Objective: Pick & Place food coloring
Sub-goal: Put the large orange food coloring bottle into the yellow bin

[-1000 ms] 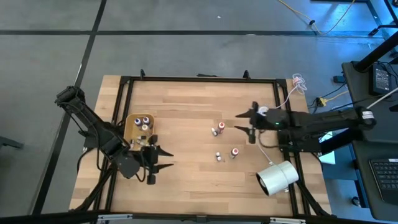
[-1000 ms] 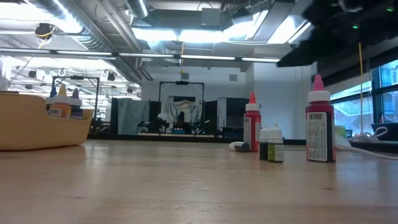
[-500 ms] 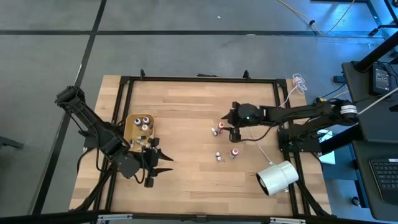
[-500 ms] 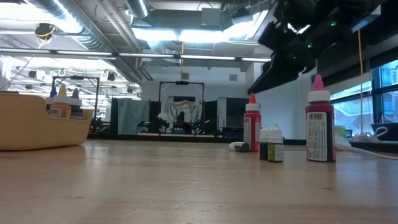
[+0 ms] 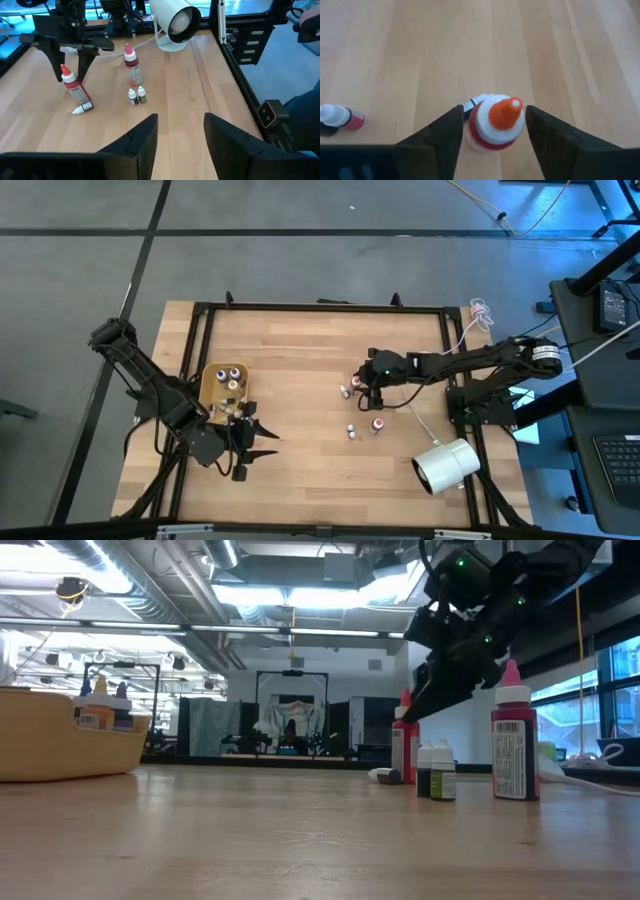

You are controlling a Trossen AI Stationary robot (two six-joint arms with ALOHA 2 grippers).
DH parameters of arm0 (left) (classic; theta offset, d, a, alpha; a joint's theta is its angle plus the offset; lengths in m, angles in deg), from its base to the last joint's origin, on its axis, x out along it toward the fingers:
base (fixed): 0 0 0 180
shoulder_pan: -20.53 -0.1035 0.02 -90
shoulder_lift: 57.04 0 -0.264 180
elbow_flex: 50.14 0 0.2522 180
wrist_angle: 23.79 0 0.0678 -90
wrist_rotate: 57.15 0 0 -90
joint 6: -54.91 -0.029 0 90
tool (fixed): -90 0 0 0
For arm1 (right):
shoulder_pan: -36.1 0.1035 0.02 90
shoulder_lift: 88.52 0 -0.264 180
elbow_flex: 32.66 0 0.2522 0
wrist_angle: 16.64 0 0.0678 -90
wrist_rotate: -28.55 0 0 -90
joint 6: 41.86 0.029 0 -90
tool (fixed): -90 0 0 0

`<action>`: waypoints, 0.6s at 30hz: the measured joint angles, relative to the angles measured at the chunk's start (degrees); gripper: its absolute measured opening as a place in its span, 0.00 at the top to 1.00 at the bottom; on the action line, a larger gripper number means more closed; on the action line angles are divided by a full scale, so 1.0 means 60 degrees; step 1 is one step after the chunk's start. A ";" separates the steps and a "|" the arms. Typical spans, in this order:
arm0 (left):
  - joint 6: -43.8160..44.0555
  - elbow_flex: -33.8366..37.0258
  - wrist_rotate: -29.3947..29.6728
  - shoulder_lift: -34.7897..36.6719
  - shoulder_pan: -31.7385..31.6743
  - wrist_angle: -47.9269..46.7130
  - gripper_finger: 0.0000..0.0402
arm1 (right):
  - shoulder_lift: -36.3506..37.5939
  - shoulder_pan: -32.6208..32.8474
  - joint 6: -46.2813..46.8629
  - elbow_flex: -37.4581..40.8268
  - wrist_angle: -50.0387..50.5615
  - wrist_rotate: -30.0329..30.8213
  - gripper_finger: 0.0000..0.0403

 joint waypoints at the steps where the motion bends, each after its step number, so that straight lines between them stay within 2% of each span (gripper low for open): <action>1: -0.0001 0.0000 -0.0004 0.0000 0.0000 -0.0003 0.61 | -0.0015 0.0000 -0.0068 0.0000 -0.0044 0.0000 0.50; 7: -0.0261 0.0004 -0.0004 0.0000 0.0000 -0.0007 0.62 | 0.0032 0.0000 -0.0248 -0.0006 -0.0107 -0.0010 0.70; 12: -0.0282 0.0004 -0.0004 0.0000 0.0000 -0.0007 0.62 | 0.0044 -0.0011 -0.0728 -0.0508 0.0108 0.0358 0.70; 18: -0.0339 0.0004 -0.0004 0.0000 0.0000 -0.0010 0.61 | 0.0008 -0.0182 -0.0711 -0.2723 0.0331 -0.0059 0.70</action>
